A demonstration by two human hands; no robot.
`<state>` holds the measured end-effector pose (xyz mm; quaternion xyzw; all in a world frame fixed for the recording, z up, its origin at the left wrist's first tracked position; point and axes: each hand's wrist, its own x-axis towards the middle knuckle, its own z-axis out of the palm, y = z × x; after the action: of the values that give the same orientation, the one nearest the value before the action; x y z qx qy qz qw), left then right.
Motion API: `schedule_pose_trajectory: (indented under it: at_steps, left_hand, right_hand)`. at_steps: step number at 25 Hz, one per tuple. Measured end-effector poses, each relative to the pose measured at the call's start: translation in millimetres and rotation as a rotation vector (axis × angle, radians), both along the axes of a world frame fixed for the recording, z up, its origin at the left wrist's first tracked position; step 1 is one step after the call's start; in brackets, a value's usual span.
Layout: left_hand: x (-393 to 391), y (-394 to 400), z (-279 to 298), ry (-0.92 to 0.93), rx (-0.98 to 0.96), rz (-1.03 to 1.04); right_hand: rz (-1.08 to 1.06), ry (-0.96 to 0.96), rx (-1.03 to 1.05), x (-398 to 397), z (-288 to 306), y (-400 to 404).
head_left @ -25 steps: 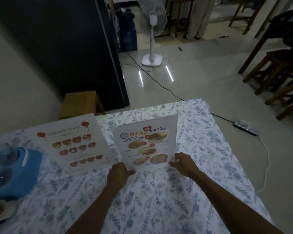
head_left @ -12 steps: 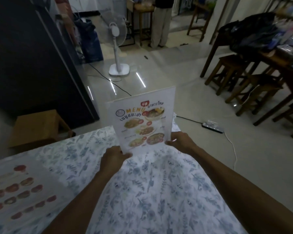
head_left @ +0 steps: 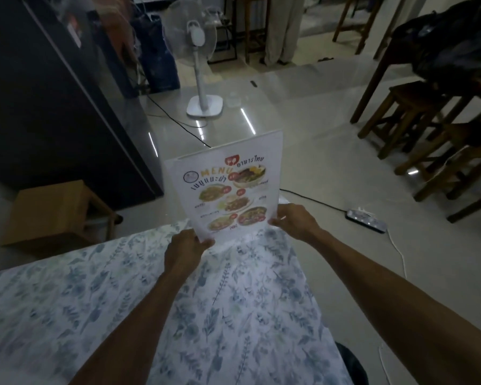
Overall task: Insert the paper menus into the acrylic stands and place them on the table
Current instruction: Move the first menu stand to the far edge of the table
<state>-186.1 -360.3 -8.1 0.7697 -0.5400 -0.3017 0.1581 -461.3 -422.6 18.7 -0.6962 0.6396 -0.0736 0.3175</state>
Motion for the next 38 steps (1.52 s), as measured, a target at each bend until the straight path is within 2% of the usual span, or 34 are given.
schedule_pose_trajectory:
  at_steps: [10, 15, 19, 22, 30, 38]
  left_hand:
    - [-5, -68, -21, -0.054, 0.001, 0.066]
    - [-2, -65, -45, -0.028, 0.016, 0.11]
    - [-6, -57, -53, -0.049, -0.027, 0.089]
    - [-10, -53, -55, -0.003, -0.032, 0.143]
    - [-8, -32, -44, 0.161, -0.072, 0.134]
    - [41, 41, -24, 0.174, -0.084, 0.133]
  right_hand:
    - [0.039, -0.023, 0.049, -11, -43, -71]
    - [-0.005, -0.102, 0.053, -14, -82, -69]
    - [-0.094, -0.1, -0.028, -14, -99, -64]
    - [-0.123, -0.076, -0.083, -10, -100, -59]
    - [-0.217, -0.112, -0.116, -10, -84, -37]
    - [-0.268, -0.06, -0.174, 37, -54, 47]
